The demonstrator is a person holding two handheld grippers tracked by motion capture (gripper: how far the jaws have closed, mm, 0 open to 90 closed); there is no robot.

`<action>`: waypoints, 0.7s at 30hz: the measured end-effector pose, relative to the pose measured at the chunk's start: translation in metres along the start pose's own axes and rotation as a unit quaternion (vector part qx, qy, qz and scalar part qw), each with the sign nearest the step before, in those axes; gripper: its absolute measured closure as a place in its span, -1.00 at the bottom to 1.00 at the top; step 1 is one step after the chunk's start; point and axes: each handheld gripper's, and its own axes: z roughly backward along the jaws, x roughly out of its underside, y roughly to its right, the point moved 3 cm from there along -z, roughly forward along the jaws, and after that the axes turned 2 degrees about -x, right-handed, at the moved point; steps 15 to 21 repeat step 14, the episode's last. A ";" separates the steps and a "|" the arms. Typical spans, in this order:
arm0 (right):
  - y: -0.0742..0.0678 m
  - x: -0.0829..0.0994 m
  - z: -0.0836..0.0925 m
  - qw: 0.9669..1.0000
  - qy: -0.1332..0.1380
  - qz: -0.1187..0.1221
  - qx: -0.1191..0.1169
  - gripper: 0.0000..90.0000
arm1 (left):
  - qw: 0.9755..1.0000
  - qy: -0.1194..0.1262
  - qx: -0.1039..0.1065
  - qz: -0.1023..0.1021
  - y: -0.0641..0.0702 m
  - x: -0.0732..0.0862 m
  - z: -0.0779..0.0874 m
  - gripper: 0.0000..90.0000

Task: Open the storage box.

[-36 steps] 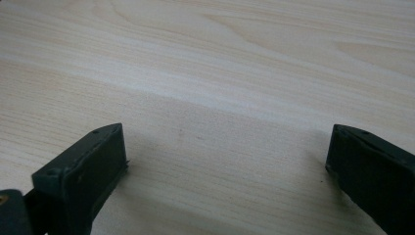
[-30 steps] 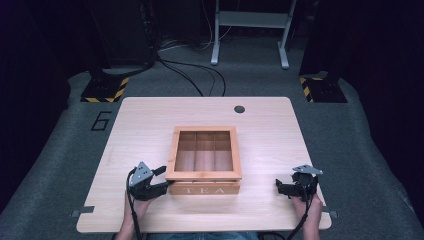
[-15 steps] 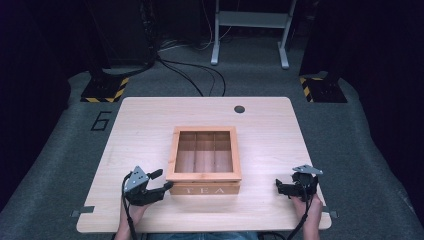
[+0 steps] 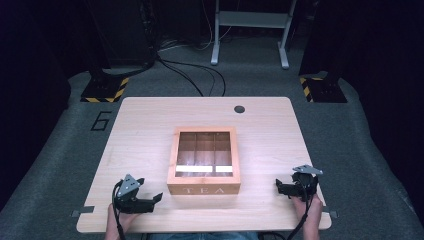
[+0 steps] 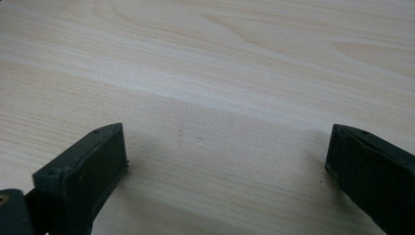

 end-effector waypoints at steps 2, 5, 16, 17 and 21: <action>0.000 0.000 0.000 1.000 0.000 0.000 0.000 -0.97 | 1.000 -0.013 -0.019 0.011 -0.009 0.007 0.004 -0.90; 0.000 0.000 0.000 1.000 0.000 0.000 0.000 -0.97 | 0.999 -0.030 -0.036 0.022 -0.020 0.013 0.007 -0.92; 0.000 0.000 0.000 1.000 0.000 0.000 0.000 -0.97 | 0.994 -0.061 -0.084 0.028 -0.037 0.026 0.006 -0.99; 0.000 0.000 0.000 1.000 0.000 0.000 0.000 -0.97 | 0.994 -0.061 -0.084 0.028 -0.037 0.026 0.006 -0.99; 0.000 0.000 0.000 1.000 0.000 0.000 0.000 -0.97 | 0.994 -0.061 -0.084 0.028 -0.037 0.026 0.006 -0.99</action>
